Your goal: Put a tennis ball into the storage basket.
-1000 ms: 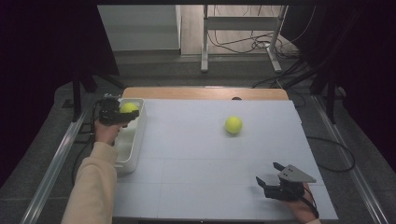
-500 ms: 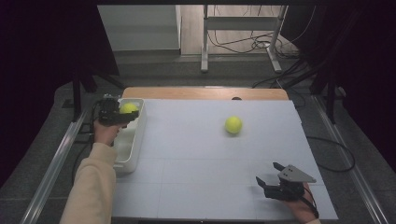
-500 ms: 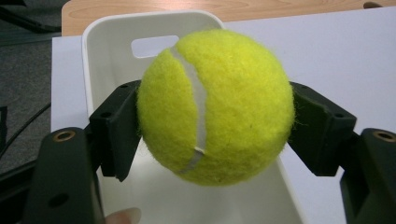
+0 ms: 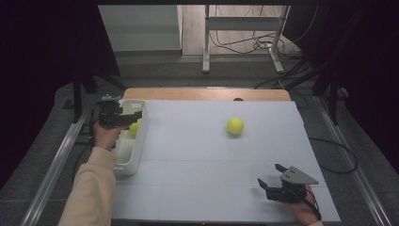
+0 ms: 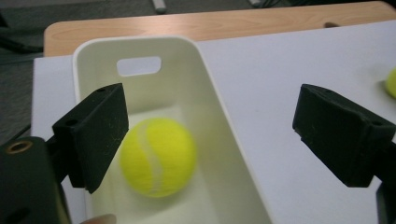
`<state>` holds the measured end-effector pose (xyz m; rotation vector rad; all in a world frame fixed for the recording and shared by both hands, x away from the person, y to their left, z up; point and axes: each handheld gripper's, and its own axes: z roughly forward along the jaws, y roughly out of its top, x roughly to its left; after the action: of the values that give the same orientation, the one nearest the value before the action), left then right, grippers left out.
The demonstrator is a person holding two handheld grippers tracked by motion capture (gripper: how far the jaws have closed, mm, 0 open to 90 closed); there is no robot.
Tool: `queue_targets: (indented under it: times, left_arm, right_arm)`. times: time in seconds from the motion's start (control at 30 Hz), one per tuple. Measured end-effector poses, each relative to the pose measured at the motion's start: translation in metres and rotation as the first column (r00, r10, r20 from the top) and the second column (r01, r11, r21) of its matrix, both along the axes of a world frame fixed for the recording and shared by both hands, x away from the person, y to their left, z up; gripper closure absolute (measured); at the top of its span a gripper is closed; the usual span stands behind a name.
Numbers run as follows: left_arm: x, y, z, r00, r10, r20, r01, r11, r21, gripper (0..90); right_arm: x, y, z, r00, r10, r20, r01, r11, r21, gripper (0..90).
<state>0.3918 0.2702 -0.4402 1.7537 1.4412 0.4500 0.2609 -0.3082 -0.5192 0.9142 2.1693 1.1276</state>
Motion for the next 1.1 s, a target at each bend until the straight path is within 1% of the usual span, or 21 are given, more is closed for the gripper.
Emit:
queue_targets:
  times: [0.1, 0.17, 0.2, 0.27, 0.37, 0.4, 0.47, 0.5, 0.53, 0.63, 0.73, 0.87, 0.97, 1.1]
  left_arm:
    - [-0.009, 0.000, 0.002, 0.9993, -0.027, 0.025, 0.028, 0.9991, -0.031, 11.2]
    - [-0.017, -0.001, 0.004, 0.9976, -0.045, 0.053, 0.048, 0.9968, -0.064, 12.1]
    - [-0.021, -0.002, 0.004, 0.9963, -0.054, 0.067, 0.059, 0.9957, -0.072, 12.9]
    - [-0.030, -0.004, 0.005, 0.9927, -0.065, 0.101, 0.074, 0.9937, -0.085, 13.5]
    - [-0.039, -0.008, 0.003, 0.9868, -0.097, 0.129, 0.110, 0.9896, -0.093, 14.0]
    - [-0.042, -0.010, 0.003, 0.9845, -0.109, 0.138, 0.123, 0.9873, -0.101, 14.1]
    - [-0.048, -0.015, 0.002, 0.9774, -0.140, 0.158, 0.160, 0.9789, -0.127, 15.3]
    - [-0.048, -0.015, 0.002, 0.9774, -0.140, 0.158, 0.160, 0.9789, -0.127, 15.2]
    - [-0.051, -0.016, 0.002, 0.9745, -0.148, 0.168, 0.171, 0.9765, -0.131, 15.3]
    - [-0.059, -0.020, 0.005, 0.9622, -0.175, 0.208, 0.207, 0.9685, -0.139, 15.8]
    - [-0.064, -0.022, 0.009, 0.9546, -0.190, 0.229, 0.225, 0.9642, -0.140, 16.2]
    - [-0.070, -0.021, 0.012, 0.9510, -0.185, 0.248, 0.227, 0.9621, -0.152, 16.5]
    - [-0.074, -0.023, 0.012, 0.9480, -0.196, 0.251, 0.234, 0.9628, -0.134, 16.5]
    - [-0.078, -0.025, 0.012, 0.9451, -0.204, 0.255, 0.245, 0.9592, -0.141, 16.6]
  right_arm:
    - [0.000, 0.000, 0.000, 1.0000, 0.000, 0.000, 0.000, 1.000, 0.000, 15.7]
    - [0.000, 0.000, 0.000, 1.0000, 0.000, 0.000, 0.000, 1.000, -0.001, 15.7]
    - [0.000, 0.000, 0.000, 1.0000, 0.000, 0.000, 0.000, 1.000, 0.000, 15.7]
    - [0.000, 0.000, 0.000, 1.0000, 0.001, 0.001, -0.001, 1.000, 0.007, 15.7]
    - [0.001, -0.001, 0.000, 1.0000, 0.000, 0.000, 0.000, 1.000, 0.008, 15.7]
    - [0.001, -0.001, 0.000, 1.0000, -0.002, 0.002, 0.002, 1.000, 0.010, 15.7]
    - [0.001, -0.002, 0.000, 1.0000, -0.005, 0.002, 0.005, 1.000, 0.017, 15.7]
    - [0.002, -0.002, 0.000, 1.0000, -0.006, 0.003, 0.006, 1.000, 0.017, 15.7]
    - [0.002, -0.002, 0.000, 1.0000, -0.007, 0.001, 0.007, 1.000, 0.018, 15.7]
    - [0.003, -0.001, 0.000, 0.9999, -0.010, -0.001, 0.010, 1.000, 0.015, 15.7]
    - [0.004, -0.001, 0.000, 0.9999, -0.010, -0.003, 0.010, 1.000, 0.015, 15.6]
    - [0.005, 0.000, -0.001, 0.9999, -0.010, -0.002, 0.010, 1.000, 0.014, 15.6]
    - [0.006, 0.000, 0.000, 1.0000, -0.008, -0.002, 0.008, 1.000, 0.020, 15.6]
    - [0.008, 0.003, 0.000, 1.0000, -0.001, -0.003, 0.001, 1.000, 0.025, 15.6]
